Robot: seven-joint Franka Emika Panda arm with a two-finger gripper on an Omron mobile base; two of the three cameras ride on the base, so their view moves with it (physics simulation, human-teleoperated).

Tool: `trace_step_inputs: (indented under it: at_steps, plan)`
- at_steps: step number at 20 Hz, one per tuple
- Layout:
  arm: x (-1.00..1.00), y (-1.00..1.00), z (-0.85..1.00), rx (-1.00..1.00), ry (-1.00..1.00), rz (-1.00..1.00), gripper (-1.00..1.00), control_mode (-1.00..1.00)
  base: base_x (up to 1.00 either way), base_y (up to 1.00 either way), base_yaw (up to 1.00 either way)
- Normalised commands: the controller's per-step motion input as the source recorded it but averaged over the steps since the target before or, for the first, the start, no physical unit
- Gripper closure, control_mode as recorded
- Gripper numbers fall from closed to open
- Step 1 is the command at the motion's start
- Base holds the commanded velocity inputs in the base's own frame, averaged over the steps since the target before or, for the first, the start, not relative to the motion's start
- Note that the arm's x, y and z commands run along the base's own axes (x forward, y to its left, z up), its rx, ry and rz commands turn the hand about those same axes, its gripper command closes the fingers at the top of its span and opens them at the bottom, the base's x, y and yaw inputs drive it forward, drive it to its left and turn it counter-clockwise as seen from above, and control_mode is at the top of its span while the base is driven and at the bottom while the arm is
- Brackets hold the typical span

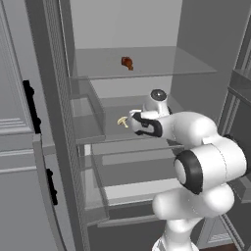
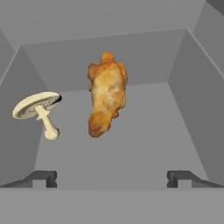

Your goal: Place one mushroom and one chicken drumstick in each tupperware on the nearby counter, to pack two identical lunches.

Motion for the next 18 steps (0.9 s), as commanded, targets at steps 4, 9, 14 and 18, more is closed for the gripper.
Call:
trace_step_inputs:
  at_steps: [4,9,14,18]
  plan:
    - [0.53,0.00,-0.17,0.00,0.03,0.00,-1.00,-1.00,0.00,0.00,0.00]
    - [0.52,0.00,-0.18,0.00,0.01,0.00,-1.00,-1.00,0.00,0.00,0.00]
    - [0.52,0.00,-0.25,0.00,0.00,0.00,-1.00,-1.00,0.00,0.00,0.00]
    - [0.51,0.00,-0.29,0.00,0.00,-0.01,-1.00,-1.00,0.00,0.00,0.00]
